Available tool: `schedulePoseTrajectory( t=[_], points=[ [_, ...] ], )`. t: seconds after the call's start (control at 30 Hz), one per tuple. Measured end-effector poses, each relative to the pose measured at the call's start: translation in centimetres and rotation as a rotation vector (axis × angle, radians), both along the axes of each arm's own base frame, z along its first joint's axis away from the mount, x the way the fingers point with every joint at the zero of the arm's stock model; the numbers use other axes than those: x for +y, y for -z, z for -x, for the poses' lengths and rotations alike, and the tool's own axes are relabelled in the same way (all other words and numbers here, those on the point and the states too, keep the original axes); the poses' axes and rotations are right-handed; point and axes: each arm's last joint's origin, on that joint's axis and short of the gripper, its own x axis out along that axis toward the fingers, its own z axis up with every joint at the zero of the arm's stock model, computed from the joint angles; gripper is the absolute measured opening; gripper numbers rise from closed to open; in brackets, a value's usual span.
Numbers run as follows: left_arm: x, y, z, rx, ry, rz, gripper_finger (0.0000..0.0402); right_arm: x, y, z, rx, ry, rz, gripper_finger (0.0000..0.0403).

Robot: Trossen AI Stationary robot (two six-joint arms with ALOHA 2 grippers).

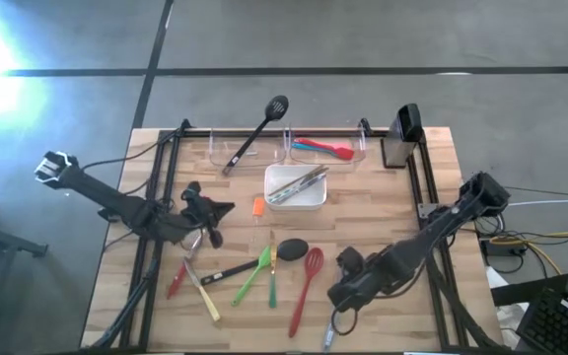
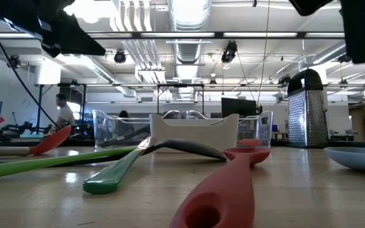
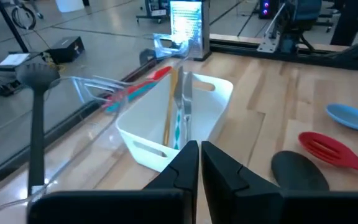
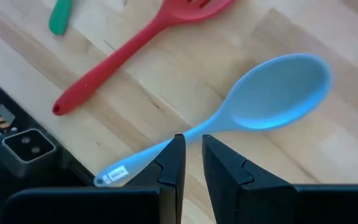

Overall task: Pick & Place Kitchen Items
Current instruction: Put the blue serving spoon into the left transparent bin

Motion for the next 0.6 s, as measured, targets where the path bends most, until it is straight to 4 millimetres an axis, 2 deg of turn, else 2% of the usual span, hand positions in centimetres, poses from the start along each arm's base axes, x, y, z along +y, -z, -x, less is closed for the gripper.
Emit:
schedulePoseTrajectory(
  t=[0.13, 0.27, 0.47, 0.6],
  points=[
    [0.8, -0.5, 0.5, -0.033, -0.022, -0.006, 0.0023, 1.1, 1.0, -1.2, 0.045, 0.041, -0.014, 0.005],
    [1.5, -1.0, 0.8, -0.052, -0.042, -0.021, 0.0023, 2.3, 1.9, -1.1, 0.089, 0.108, -0.041, 0.0059],
    [2.5, -1.2, 0.4, -0.038, -0.016, -0.034, 0.0023, 3.8, 2.1, -0.2, 0.086, 0.261, -0.085, 0.0103],
    [3.2, -1.1, 0.0, -0.029, 0.001, -0.019, 0.0023, 4.0, 2.1, -0.2, 0.074, 0.343, -0.105, 0.0141]
  ],
)
